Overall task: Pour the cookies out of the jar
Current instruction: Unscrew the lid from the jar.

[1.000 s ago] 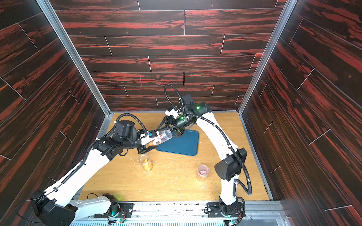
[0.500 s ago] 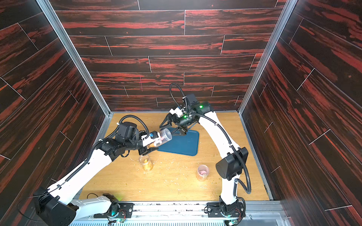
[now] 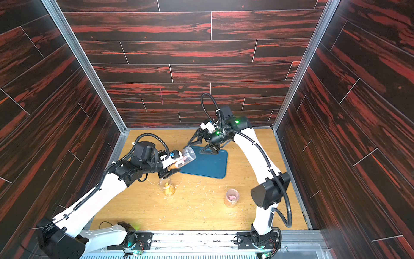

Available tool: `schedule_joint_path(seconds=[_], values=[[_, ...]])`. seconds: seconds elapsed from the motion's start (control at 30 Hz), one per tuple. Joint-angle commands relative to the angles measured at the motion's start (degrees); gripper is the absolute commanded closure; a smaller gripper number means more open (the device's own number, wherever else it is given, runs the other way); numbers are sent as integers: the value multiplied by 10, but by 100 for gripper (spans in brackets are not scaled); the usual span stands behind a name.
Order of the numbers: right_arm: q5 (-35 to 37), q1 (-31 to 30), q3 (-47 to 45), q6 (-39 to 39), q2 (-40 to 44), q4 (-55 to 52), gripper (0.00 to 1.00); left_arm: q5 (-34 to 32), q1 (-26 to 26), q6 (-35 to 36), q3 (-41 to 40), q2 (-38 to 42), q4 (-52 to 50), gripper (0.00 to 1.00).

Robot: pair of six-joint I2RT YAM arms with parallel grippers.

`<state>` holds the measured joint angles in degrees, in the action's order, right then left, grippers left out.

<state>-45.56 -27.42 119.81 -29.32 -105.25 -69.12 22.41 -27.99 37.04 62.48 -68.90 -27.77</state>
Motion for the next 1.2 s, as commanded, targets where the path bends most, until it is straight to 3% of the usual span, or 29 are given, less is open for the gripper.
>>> schedule_joint_path(seconds=[0.0,0.63,1.17], values=[[-22,-1,-14,1,25,-6,4,11,-2,-6,-6,25,17,84],[-22,-44,-23,-17,8,16,7,9,-2,-9,-26,58,14,84],[-23,-54,-22,-8,-4,15,24,10,-2,-9,-17,61,8,84]])
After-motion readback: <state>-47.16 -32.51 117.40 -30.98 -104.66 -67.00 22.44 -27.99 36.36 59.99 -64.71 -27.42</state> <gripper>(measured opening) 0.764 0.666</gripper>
